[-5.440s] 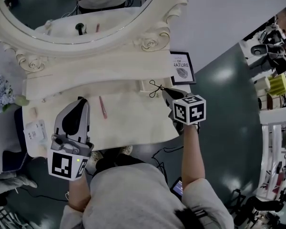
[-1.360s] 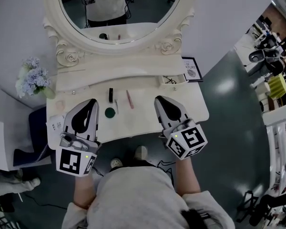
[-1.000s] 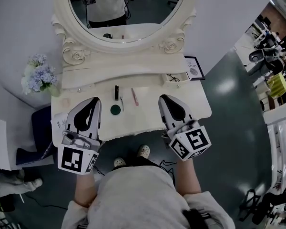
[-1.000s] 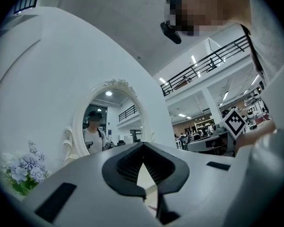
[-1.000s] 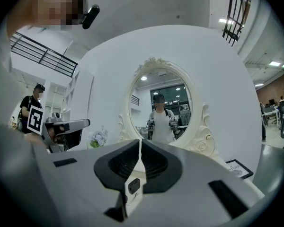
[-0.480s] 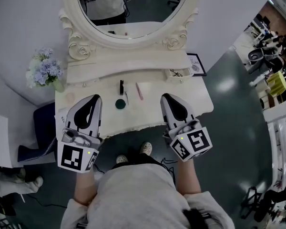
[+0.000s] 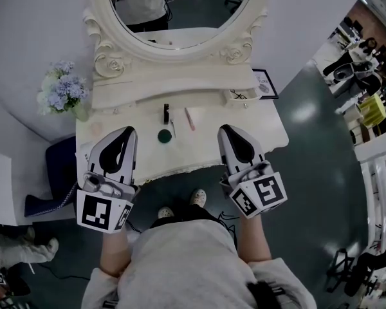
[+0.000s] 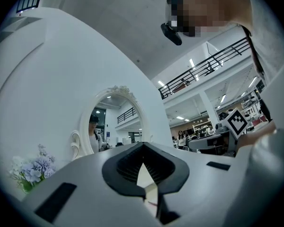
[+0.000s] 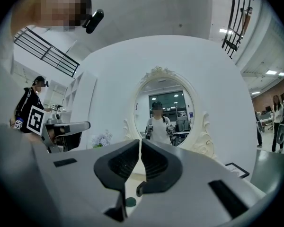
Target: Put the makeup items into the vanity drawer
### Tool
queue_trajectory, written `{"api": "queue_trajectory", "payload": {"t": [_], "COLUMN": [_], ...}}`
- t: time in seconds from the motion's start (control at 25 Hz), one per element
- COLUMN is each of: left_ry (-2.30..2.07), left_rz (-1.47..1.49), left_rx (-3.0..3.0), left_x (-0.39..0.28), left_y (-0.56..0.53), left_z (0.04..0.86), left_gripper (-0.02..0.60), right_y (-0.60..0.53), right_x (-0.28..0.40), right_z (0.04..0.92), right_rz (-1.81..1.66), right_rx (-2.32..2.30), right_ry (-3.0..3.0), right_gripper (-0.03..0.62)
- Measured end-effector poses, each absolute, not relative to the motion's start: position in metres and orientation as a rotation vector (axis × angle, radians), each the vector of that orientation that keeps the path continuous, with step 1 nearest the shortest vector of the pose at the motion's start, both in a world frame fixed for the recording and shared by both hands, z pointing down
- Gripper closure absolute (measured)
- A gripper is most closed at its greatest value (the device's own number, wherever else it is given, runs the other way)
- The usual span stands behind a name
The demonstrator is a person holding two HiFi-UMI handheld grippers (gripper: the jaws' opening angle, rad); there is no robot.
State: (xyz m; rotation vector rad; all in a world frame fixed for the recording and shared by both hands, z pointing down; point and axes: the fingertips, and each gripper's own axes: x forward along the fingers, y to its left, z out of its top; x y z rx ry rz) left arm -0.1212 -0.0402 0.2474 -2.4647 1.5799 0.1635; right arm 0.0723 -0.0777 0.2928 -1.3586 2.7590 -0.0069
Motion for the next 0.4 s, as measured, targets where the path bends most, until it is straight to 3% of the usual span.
{"api": "queue_trajectory", "payload": {"t": [0.4], "left_ry": [1.560], "left_rz": [0.172], "left_rx": [-2.471], "left_x": [-0.1237], "left_y": [-0.0339], "left_z": [0.2459], "left_gripper": [0.568], "right_y": [-0.0698], "right_x": [0.0658], "right_z": [0.2914], "right_rz": [0.002], "right_rx": [-1.357], "right_ry": [2.755], "right_gripper": [0.566]}}
